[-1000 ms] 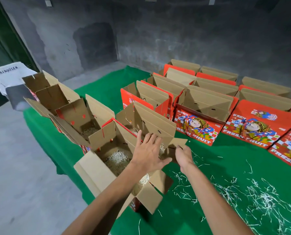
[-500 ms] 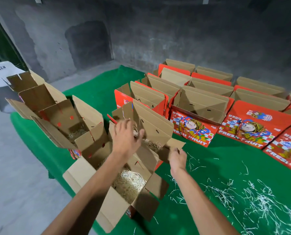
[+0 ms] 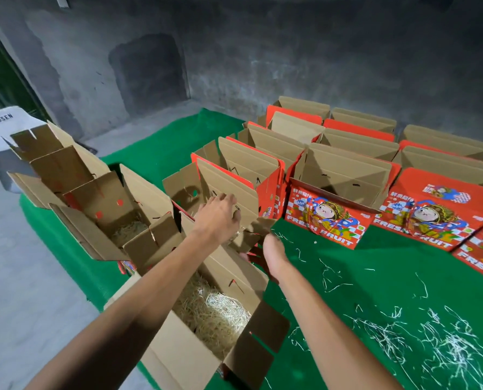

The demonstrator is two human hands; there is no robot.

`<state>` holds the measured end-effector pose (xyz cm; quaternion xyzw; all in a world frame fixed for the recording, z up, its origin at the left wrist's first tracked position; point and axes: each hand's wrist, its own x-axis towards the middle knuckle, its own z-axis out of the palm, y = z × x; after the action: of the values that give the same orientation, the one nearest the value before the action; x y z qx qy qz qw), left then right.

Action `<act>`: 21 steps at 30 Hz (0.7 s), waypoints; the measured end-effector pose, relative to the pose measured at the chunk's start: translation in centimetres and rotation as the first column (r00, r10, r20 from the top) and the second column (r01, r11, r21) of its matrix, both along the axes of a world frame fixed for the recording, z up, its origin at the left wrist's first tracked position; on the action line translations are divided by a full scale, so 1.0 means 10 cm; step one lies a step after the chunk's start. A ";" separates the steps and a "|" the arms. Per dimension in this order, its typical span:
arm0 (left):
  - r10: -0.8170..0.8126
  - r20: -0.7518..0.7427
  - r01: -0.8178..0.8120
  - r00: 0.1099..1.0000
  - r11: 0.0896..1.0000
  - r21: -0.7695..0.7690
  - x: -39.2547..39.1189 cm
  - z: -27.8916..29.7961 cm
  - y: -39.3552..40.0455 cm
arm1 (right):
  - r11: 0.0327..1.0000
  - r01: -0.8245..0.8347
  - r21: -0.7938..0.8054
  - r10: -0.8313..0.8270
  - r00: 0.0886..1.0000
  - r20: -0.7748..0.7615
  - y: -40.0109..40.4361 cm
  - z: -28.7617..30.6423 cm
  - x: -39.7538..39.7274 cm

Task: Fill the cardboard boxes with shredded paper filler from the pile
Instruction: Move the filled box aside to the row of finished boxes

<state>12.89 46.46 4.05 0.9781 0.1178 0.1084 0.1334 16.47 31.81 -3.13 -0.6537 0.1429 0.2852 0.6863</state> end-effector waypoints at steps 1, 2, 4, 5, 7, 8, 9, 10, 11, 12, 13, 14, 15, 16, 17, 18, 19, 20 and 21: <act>-0.002 0.011 0.001 1.000 1.000 0.014 0.07 0.02 0.00 | 0.999 -0.041 0.009 0.041 0.999 0.002 0.02 0.00 0.02; -0.009 0.016 0.008 1.000 0.999 0.033 0.15 0.03 0.00 | 0.998 -0.069 0.012 0.068 0.998 0.016 0.04 -0.02 0.04; -0.031 0.020 0.029 0.999 0.997 0.073 0.35 0.08 0.00 | 0.995 -0.088 0.047 0.085 0.995 0.058 0.08 -0.09 0.08; -0.048 0.019 0.046 0.999 0.995 0.088 0.46 0.11 -0.02 | 0.995 -0.075 0.066 0.070 0.995 0.073 0.08 -0.10 0.09; -0.083 0.001 0.082 0.997 0.990 0.112 0.69 0.17 -0.11 | 0.997 -0.050 0.066 0.043 0.993 0.109 0.05 -0.11 0.13; -0.092 -0.014 0.093 0.996 0.987 0.132 0.81 0.19 -0.18 | 0.997 -0.045 0.068 0.035 0.990 0.136 0.02 -0.11 0.17; -0.098 -0.039 0.103 0.994 0.981 0.165 0.92 0.19 -0.25 | 0.995 -0.037 0.089 0.023 0.988 0.154 -0.02 -0.10 0.20; -0.098 -0.076 0.112 0.992 0.971 0.214 1.04 0.19 -0.33 | 0.994 -0.024 0.110 0.006 0.987 0.163 -0.06 -0.09 0.25; -0.086 -0.121 0.116 0.989 0.955 0.272 1.14 0.18 -0.42 | 0.992 -0.013 0.122 -0.008 0.985 0.172 -0.10 -0.06 0.29; -0.063 -0.165 0.115 0.984 0.938 0.327 1.24 0.16 -0.50 | 0.991 -0.008 0.131 -0.016 0.983 0.185 -0.15 -0.03 0.34; -0.036 -0.202 0.109 0.979 0.925 0.365 1.33 0.14 -0.57 | 0.990 -0.010 0.138 -0.017 0.981 0.193 -0.20 0.00 0.38; -0.011 -0.233 0.102 0.973 0.919 0.381 1.40 0.11 -0.62 | 0.989 -0.008 0.146 -0.021 0.980 0.200 -0.27 0.02 0.43; 0.005 -0.254 0.095 0.967 0.920 0.380 1.45 0.08 -0.65 | 0.988 0.001 0.154 -0.032 0.979 0.200 -0.34 0.03 0.48; 0.011 -0.264 0.091 0.964 0.924 0.372 1.48 0.05 -0.66 | 0.986 0.022 0.167 -0.055 0.979 0.199 -0.41 0.04 0.54; 0.007 -0.266 0.093 0.964 0.929 0.359 1.51 0.03 -0.67 | 0.982 0.052 0.180 -0.086 0.979 0.186 -0.48 0.05 0.60; -0.009 -0.262 0.102 0.965 0.933 0.345 1.53 0.01 -0.68 | 0.977 0.086 0.196 -0.120 0.978 0.170 -0.55 0.06 0.65; -0.033 -0.256 0.120 0.966 0.935 0.333 1.54 0.00 -0.70 | 0.971 0.124 0.203 -0.155 0.977 0.148 -0.62 0.08 0.68; -0.061 -0.254 0.143 0.965 0.936 0.320 1.55 0.00 -0.73 | 0.965 0.164 0.205 -0.192 0.973 0.125 -0.67 0.08 0.70; -0.088 -0.259 0.168 0.962 0.937 0.307 1.54 0.01 -0.79 | 0.960 0.192 0.204 -0.218 0.970 0.111 -0.72 0.10 0.71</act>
<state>28.24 38.53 4.13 0.9980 0.0494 -0.0023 -0.0386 23.53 24.57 -2.12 -0.5834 0.1360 0.1811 0.7800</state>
